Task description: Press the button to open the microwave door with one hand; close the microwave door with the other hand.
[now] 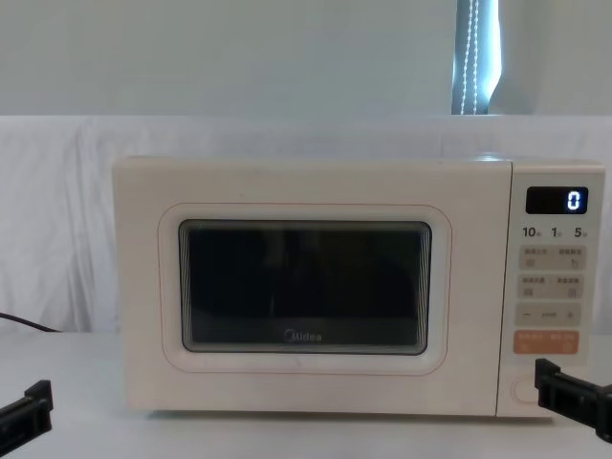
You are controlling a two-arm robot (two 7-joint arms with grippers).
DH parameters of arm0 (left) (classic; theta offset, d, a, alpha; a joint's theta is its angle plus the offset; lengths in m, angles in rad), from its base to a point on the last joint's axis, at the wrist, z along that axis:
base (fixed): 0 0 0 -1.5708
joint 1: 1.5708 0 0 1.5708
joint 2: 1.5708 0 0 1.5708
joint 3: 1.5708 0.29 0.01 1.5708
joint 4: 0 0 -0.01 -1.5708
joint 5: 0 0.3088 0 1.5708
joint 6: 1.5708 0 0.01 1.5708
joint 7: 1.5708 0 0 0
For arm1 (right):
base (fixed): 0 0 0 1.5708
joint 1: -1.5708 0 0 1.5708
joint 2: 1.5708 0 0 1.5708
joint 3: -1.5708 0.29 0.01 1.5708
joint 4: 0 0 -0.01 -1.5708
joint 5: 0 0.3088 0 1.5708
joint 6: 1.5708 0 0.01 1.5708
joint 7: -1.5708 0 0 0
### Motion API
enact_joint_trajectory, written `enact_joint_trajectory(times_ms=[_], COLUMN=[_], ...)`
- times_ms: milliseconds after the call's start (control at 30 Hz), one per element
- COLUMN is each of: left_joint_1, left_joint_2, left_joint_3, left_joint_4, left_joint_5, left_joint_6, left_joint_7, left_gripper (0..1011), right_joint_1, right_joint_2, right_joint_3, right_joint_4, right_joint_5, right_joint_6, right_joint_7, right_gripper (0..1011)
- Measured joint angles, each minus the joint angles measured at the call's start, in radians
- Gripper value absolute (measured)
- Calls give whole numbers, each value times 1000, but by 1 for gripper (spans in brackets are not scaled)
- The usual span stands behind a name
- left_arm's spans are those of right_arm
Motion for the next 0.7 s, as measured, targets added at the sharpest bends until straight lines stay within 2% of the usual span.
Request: enact_joint_trajectory(times_ms=[267,567,633,700], left_joint_1=[0,0,0,0], left_joint_2=[0,0,0,0], left_joint_3=[0,0,0,0], left_joint_4=[0,0,0,0], left_joint_5=[0,0,0,0], left_joint_6=[0,0,0,0], left_joint_7=[0,0,0,0], left_gripper=[1001,1001,1001,1001], right_joint_1=[11,10,10,11], right_joint_2=[-20,-36,-39,-42], right_joint_3=[30,49,51,53], right_joint_4=[-15,-4,-1,0], right_joint_5=[-7,4,5,5], right_joint_6=[95,108,109,113], right_joint_7=[14,39,40,41], right_gripper=[1002,827,724,692])
